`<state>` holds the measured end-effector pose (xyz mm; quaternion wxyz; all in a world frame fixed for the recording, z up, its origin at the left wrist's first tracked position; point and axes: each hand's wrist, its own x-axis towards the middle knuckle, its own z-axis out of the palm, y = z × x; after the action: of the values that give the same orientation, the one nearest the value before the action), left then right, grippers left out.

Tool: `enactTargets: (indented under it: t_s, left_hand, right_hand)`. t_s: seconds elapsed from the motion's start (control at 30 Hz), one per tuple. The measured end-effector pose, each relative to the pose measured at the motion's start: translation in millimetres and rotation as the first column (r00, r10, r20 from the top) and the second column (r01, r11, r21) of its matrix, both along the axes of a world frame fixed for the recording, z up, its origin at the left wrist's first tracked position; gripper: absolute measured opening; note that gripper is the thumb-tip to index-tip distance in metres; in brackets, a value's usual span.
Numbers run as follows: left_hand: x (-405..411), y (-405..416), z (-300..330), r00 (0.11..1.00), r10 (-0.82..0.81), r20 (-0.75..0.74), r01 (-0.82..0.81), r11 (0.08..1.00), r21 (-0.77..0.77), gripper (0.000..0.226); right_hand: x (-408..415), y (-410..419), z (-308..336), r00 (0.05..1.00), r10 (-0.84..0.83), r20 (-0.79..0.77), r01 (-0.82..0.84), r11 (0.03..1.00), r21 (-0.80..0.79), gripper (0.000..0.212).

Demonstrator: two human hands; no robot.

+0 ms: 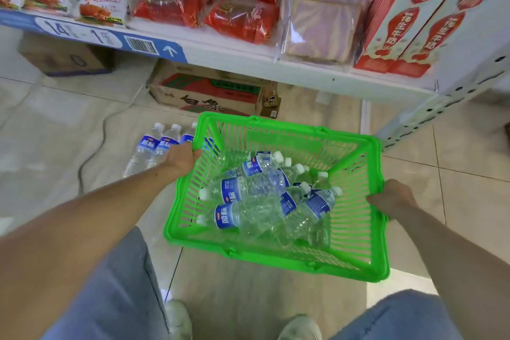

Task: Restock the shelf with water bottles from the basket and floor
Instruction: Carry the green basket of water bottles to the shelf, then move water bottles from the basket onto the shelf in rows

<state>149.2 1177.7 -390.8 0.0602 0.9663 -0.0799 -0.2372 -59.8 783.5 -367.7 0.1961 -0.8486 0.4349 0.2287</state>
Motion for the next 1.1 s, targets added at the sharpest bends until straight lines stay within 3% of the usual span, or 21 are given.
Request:
enactTargets:
  t_s: [0.17, 0.23, 0.3, 0.4, 0.47, 0.53, 0.57, 0.63, 0.7, 0.77, 0.87, 1.1]
  left_hand:
    - [1.6, -5.9, -9.3, 0.997, 0.070, 0.034, -0.069, 0.997, -0.025, 0.044]
    - [-4.6, -11.0, -6.9, 0.994, 0.101, 0.042, -0.101, 0.995, -0.017, 0.047]
    - [-13.1, -16.6, -3.8, 0.985, 0.062, 0.162, -0.060, 0.998, -0.018, 0.053]
    - [-21.9, -23.1, -3.8, 0.894, -0.136, 0.428, 0.170, 0.985, -0.043, 0.055]
    - [-26.2, -28.5, -8.5, 0.885, -0.228, 0.406, 0.300, 0.946, -0.121, 0.052]
    - [-31.4, -34.4, -16.0, 0.930, -0.264, 0.255, 0.326, 0.914, -0.241, 0.050]
    - [-35.0, -36.4, -19.7, 0.953, -0.258, 0.158, 0.295, 0.911, -0.289, 0.051]
    - [-41.3, -38.2, -27.6, 0.979, -0.202, -0.026, 0.184, 0.933, -0.310, 0.054]
    - [-45.6, -35.7, -36.9, 0.972, -0.142, -0.185, 0.092, 0.963, -0.252, 0.058]
    - [-47.0, -31.8, -45.6, 0.946, -0.124, -0.299, 0.073, 0.982, -0.177, 0.061]
    - [-46.8, -30.6, -54.1, 0.923, -0.136, -0.361, 0.083, 0.984, -0.157, 0.057]
    - [-45.7, -36.3, -58.4, 0.877, -0.198, -0.437, 0.181, 0.980, -0.081, 0.063]
  right_hand:
    - [2.7, -2.2, -11.3, 1.000, 0.018, -0.014, -0.018, 1.000, -0.021, 0.021]
    - [5.6, -1.9, -11.6, 0.997, 0.039, -0.060, -0.040, 0.999, -0.020, 0.032]
    - [9.1, 1.1, -10.7, 0.993, 0.063, -0.105, -0.067, 0.997, -0.031, 0.054]
    - [18.7, 14.6, -9.3, 0.991, 0.110, -0.082, -0.122, 0.981, -0.149, 0.084]
    - [25.7, 30.0, -4.8, 0.979, 0.201, -0.020, -0.197, 0.928, -0.317, 0.086]
    - [35.0, 45.7, -4.6, 0.930, 0.366, 0.019, -0.325, 0.847, -0.422, 0.080]
    - [39.9, 52.9, -8.8, 0.907, 0.419, 0.047, -0.372, 0.848, -0.377, 0.077]
    - [49.2, 71.2, -19.5, 0.885, 0.454, 0.102, -0.440, 0.888, -0.134, 0.072]
    - [55.9, 92.6, -30.8, 0.894, 0.429, 0.131, -0.444, 0.887, 0.126, 0.073]
    - [63.2, 112.5, -38.6, 0.915, 0.371, 0.156, -0.402, 0.870, 0.286, 0.075]
    - [71.6, 134.0, -54.1, 0.946, 0.282, 0.160, -0.323, 0.855, 0.406, 0.075]
    - [73.9, 152.5, -85.3, 0.969, 0.022, 0.245, -0.152, 0.837, 0.525, 0.075]
